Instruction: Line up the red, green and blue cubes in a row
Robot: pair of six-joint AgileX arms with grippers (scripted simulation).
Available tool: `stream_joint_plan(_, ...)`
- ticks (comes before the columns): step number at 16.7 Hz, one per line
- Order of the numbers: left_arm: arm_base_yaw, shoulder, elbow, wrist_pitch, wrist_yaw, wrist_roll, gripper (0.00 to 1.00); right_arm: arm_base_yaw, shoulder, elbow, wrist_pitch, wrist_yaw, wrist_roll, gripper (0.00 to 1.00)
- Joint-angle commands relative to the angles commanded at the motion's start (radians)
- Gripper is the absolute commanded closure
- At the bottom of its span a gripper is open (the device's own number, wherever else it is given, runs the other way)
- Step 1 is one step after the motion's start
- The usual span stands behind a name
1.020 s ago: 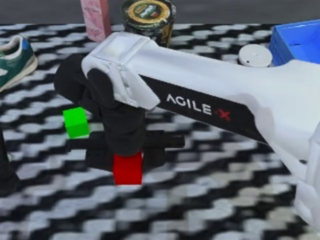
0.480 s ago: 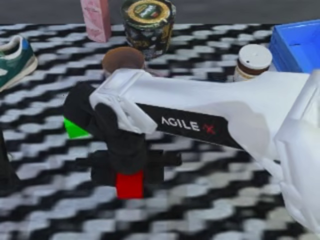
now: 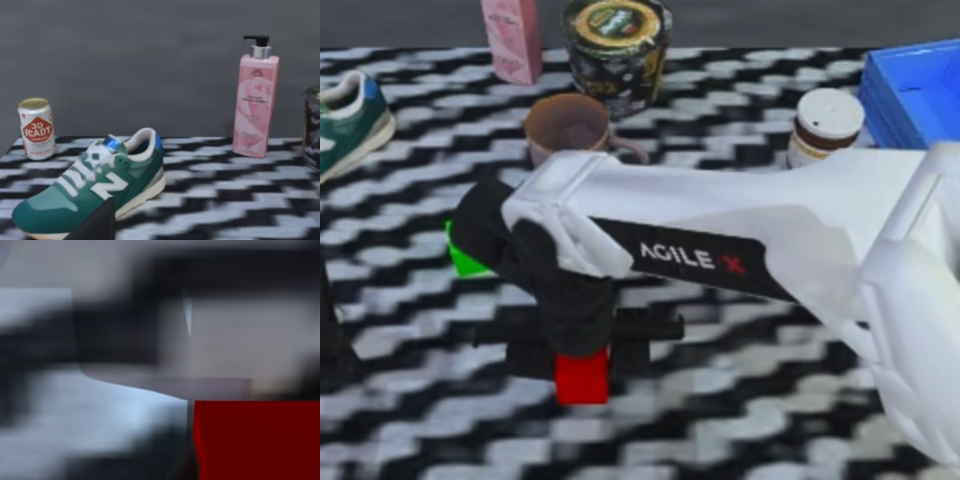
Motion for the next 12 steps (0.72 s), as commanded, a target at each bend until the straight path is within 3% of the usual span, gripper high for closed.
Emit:
stream_joint_plan(10,0.0,0.0,0.0,0.0,0.0,0.0,0.0,0.0,0.0,0.0,0.0,0.0,0.0,0.02)
stream_joint_plan(12,0.0,0.0,0.0,0.0,0.0,0.0,0.0,0.0,0.0,0.0,0.0,0.0,0.0,0.0)
